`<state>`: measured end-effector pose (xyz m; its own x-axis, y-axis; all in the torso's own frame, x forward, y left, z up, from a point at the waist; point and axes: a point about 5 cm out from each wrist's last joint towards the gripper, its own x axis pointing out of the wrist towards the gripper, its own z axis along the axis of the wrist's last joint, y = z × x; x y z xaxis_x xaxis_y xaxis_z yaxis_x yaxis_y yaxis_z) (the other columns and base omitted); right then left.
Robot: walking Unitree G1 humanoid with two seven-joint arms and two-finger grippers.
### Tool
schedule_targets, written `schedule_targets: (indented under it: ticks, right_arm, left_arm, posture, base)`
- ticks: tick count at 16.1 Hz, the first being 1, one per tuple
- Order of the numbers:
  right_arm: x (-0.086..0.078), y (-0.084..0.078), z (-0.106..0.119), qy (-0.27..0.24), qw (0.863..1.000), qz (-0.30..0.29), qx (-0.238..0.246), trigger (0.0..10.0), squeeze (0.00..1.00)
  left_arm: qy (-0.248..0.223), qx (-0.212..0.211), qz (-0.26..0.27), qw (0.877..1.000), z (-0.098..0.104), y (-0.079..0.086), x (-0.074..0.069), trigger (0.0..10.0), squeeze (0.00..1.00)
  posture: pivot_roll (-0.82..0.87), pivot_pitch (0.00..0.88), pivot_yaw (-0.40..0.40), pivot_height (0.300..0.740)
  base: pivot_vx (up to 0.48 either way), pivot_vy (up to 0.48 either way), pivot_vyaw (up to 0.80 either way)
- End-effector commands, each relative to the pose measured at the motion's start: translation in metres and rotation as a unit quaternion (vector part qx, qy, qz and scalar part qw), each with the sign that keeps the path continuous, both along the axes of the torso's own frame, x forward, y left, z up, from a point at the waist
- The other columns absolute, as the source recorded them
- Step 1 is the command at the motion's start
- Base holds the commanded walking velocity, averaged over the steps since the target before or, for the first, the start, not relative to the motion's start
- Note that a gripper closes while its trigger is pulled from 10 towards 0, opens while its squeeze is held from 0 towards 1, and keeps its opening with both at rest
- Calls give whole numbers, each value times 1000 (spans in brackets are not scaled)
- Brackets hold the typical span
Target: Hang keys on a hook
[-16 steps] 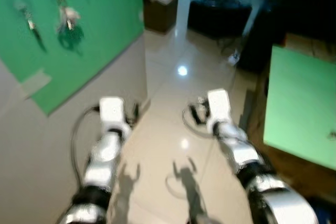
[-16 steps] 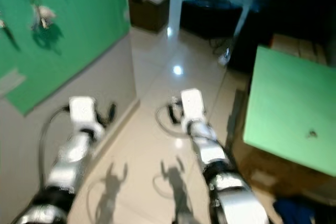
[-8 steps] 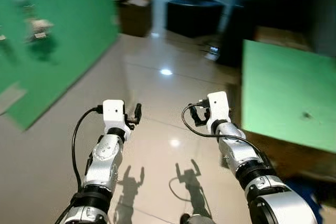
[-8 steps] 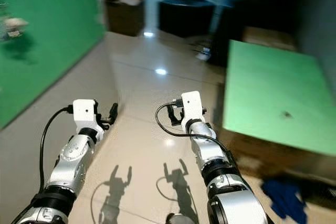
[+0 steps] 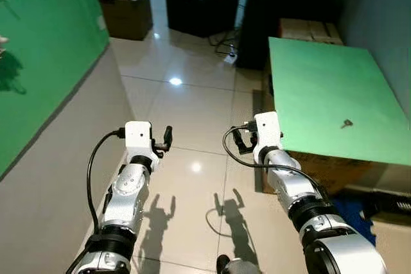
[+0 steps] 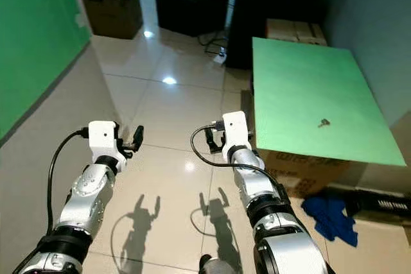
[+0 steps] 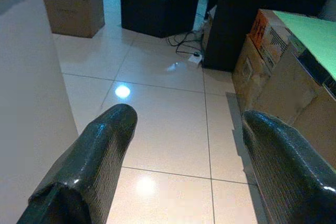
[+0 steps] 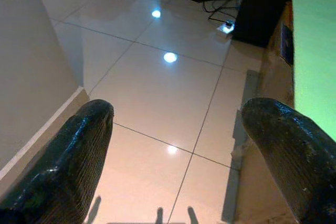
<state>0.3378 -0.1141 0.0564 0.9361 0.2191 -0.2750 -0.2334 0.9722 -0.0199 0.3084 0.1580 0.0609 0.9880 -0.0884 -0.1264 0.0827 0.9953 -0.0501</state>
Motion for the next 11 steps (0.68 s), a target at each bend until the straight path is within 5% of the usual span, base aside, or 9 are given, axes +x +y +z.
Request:
schedule_targets:
  ticks: [1,11]
  right_arm:
    - [1,0,0,4,1000,1,-2,10000,0]
    - [1,-1,0,7,1000,9,-10,10000,0]
  left_arm:
    - [0,4,-7,1000,1,-3,3,10000,0]
    - [-5,1,-4,1000,3,-3,4,10000,0]
  posture:
    - [-29,0,6,740]
    - [-20,0,-8,740]
  base:
    - [0,0,-800]
    - [0,0,-794]
